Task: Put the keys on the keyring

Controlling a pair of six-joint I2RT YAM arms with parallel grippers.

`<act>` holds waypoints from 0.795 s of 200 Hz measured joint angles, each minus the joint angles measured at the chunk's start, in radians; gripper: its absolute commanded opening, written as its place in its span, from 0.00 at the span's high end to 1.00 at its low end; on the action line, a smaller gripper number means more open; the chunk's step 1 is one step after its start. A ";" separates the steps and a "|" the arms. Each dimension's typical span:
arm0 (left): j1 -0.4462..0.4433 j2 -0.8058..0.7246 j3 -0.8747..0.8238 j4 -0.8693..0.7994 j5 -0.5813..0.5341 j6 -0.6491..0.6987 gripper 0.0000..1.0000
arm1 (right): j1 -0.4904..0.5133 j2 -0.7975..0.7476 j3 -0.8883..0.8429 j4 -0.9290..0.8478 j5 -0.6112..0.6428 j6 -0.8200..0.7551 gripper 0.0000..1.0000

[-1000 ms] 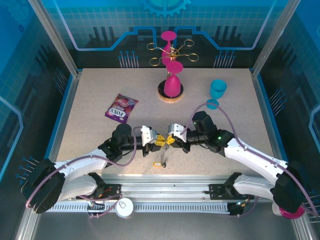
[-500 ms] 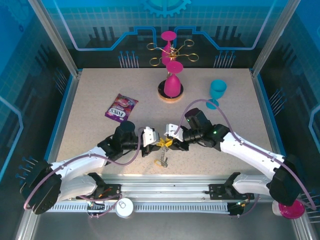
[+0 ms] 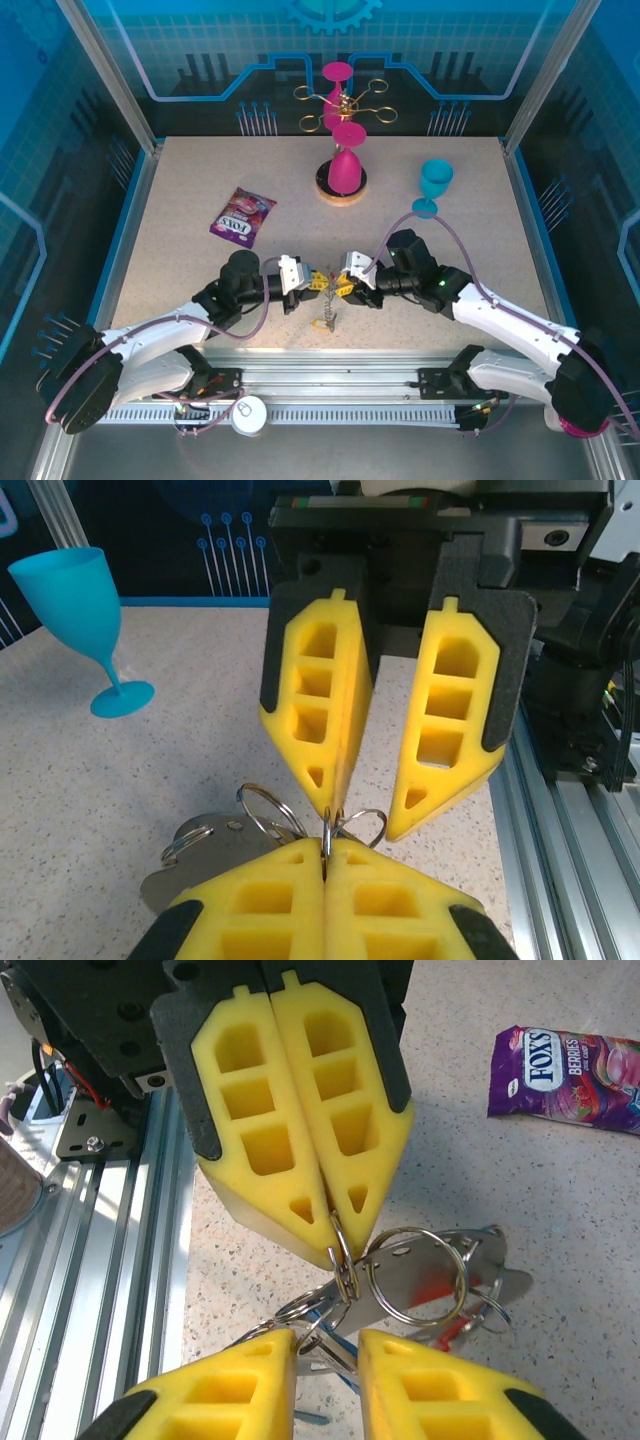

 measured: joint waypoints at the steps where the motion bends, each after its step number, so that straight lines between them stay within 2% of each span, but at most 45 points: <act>1: 0.000 0.000 0.000 0.000 0.000 0.000 1.00 | 0.000 0.000 0.000 0.000 0.000 0.000 0.81; 47: 0.000 0.015 -0.019 0.075 -0.041 -0.070 1.00 | 0.002 0.013 0.000 0.017 0.018 0.012 1.00; 111: -0.004 0.066 -0.026 0.143 -0.085 -0.192 1.00 | 0.096 0.056 0.032 0.020 0.161 -0.054 1.00; 139: -0.004 0.071 -0.026 0.164 -0.103 -0.214 1.00 | 0.109 0.056 0.039 0.020 0.211 -0.072 0.80; 159: -0.004 0.071 -0.026 0.183 -0.108 -0.213 1.00 | 0.091 0.031 0.026 0.022 0.199 -0.063 0.72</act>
